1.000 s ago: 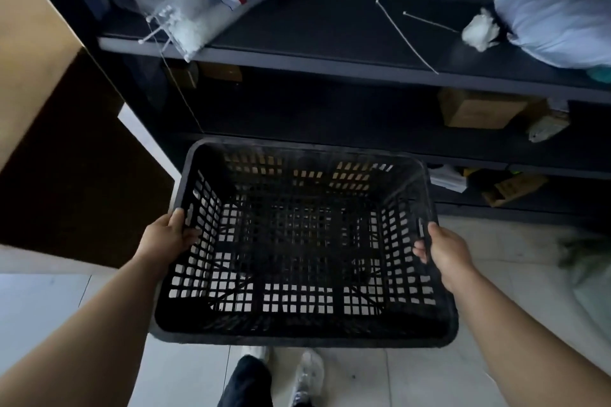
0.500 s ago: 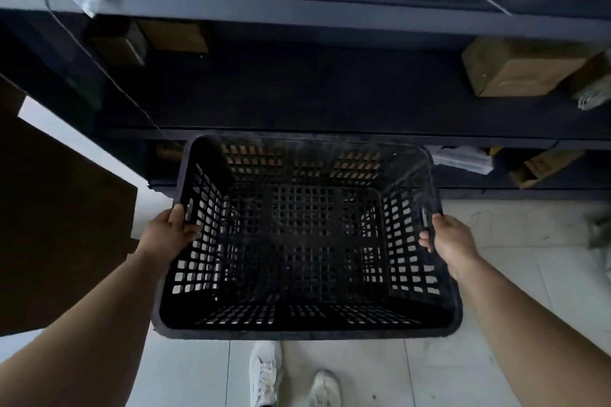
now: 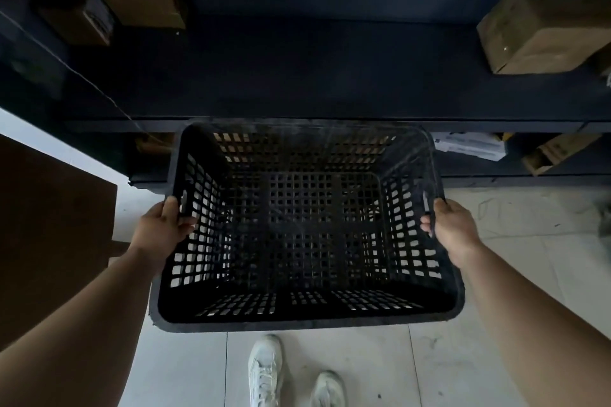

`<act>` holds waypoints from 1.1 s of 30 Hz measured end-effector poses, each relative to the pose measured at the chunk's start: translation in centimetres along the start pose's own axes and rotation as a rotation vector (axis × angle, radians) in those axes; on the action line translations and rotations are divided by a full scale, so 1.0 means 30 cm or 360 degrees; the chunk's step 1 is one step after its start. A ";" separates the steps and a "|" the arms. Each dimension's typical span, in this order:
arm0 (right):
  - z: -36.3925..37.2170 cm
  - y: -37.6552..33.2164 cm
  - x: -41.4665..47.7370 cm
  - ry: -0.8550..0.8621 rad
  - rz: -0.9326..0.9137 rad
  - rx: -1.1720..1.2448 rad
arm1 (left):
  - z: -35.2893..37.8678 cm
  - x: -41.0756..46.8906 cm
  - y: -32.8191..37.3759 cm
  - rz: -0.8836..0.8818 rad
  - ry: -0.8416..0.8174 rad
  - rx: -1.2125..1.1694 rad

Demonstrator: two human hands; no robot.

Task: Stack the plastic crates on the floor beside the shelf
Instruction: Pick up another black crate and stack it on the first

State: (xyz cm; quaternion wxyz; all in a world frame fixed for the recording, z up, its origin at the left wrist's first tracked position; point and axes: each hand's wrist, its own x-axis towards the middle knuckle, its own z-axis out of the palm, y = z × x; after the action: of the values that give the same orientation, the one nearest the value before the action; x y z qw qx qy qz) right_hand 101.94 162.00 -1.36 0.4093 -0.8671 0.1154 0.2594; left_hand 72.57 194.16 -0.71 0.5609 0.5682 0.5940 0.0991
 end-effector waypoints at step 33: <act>-0.082 0.293 -0.389 -0.0727 -0.1151 -0.1735 | -0.031 -0.430 -0.259 0.0807 -0.0474 0.2031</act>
State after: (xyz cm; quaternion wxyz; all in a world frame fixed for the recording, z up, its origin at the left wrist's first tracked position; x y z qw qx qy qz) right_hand 89.40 154.35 0.57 -0.0100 -0.8567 -0.4168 0.3038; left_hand 63.92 181.90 0.89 0.1528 0.9149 0.3020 -0.2200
